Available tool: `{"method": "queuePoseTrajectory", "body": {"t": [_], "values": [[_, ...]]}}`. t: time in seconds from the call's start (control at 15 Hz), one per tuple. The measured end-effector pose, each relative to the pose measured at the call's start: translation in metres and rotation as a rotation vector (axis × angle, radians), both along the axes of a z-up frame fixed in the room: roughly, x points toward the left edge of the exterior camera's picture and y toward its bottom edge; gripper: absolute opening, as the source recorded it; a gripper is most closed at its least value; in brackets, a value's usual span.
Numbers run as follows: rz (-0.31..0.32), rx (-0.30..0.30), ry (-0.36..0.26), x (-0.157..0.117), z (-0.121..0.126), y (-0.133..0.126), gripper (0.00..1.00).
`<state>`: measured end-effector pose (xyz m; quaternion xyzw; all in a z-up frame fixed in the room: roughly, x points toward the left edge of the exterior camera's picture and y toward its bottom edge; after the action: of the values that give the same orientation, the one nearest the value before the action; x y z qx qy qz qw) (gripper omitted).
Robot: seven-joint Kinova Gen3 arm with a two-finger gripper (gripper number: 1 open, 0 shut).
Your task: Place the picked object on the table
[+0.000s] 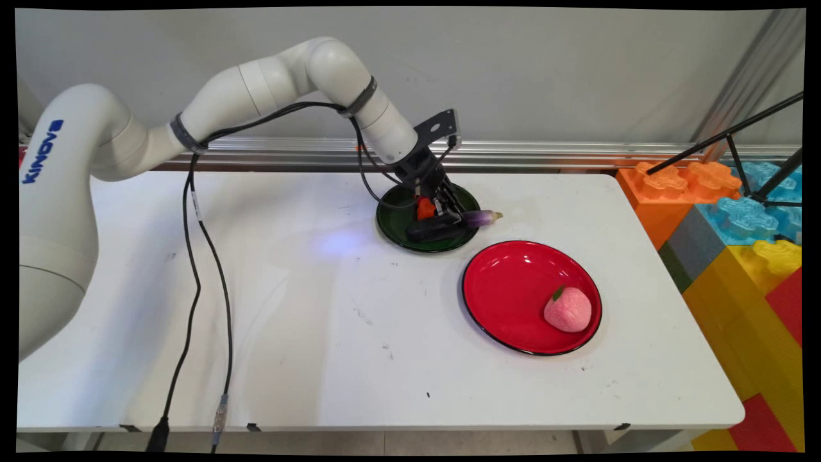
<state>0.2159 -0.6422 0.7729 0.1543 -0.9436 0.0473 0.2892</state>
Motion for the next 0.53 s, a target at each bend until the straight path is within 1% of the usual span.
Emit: {"method": "queuePoseTrajectory", "body": {"t": [0.53], "values": [[-0.01,0.002,0.02,-0.0023,0.0041,0.0,0.0]]}}
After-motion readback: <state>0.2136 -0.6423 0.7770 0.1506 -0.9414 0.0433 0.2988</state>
